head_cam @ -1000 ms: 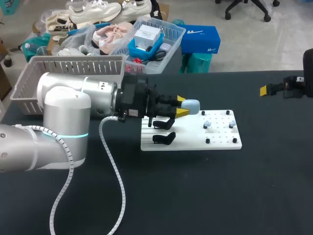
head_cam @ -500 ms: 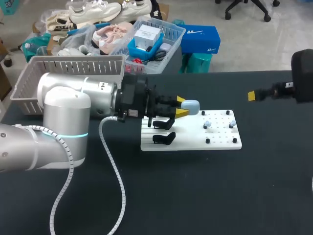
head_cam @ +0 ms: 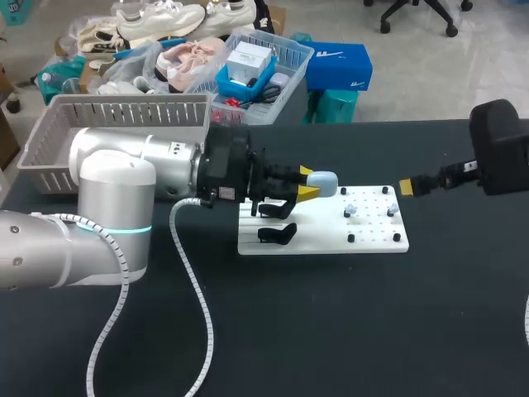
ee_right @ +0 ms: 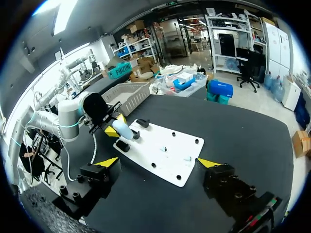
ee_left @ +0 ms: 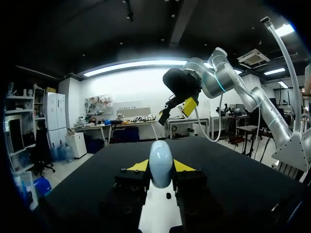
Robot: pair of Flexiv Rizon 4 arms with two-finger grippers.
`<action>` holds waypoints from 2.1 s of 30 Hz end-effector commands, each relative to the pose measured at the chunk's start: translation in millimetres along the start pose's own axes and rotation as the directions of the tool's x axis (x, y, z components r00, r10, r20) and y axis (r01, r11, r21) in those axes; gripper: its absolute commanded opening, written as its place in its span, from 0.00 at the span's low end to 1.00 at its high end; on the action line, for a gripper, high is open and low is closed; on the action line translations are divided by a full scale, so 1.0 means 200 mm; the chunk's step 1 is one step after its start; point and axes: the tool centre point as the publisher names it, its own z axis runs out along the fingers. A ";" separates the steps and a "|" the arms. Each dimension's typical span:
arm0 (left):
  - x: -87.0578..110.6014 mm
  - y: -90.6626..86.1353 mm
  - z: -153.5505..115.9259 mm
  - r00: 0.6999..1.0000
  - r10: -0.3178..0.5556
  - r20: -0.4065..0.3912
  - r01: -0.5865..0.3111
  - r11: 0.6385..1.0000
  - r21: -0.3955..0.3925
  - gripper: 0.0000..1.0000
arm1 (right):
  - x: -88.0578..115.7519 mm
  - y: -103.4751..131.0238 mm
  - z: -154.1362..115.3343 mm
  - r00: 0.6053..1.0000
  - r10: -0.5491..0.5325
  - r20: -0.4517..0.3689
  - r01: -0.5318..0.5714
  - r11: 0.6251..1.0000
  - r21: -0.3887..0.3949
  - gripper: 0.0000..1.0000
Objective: Pick up each earbud case from the left stands, insert the matching earbuds, close the lid, and place the case in the box.
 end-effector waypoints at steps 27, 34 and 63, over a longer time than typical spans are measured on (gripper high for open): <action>0.01 0.00 0.00 1.000 0.000 0.002 0.000 1.000 0.001 0.00 | -0.01 0.33 0.32 0.986 -0.080 -0.147 0.091 0.993 0.070 1.00; 0.01 0.00 0.00 1.000 0.000 0.002 0.000 1.000 0.001 0.00 | -0.03 0.32 0.39 0.982 -0.080 -0.172 0.097 0.991 0.094 1.00; 0.01 0.00 0.00 1.000 0.000 0.002 0.000 1.000 0.001 0.00 | -0.11 0.26 0.48 0.985 -0.044 -0.166 0.064 0.991 0.118 1.00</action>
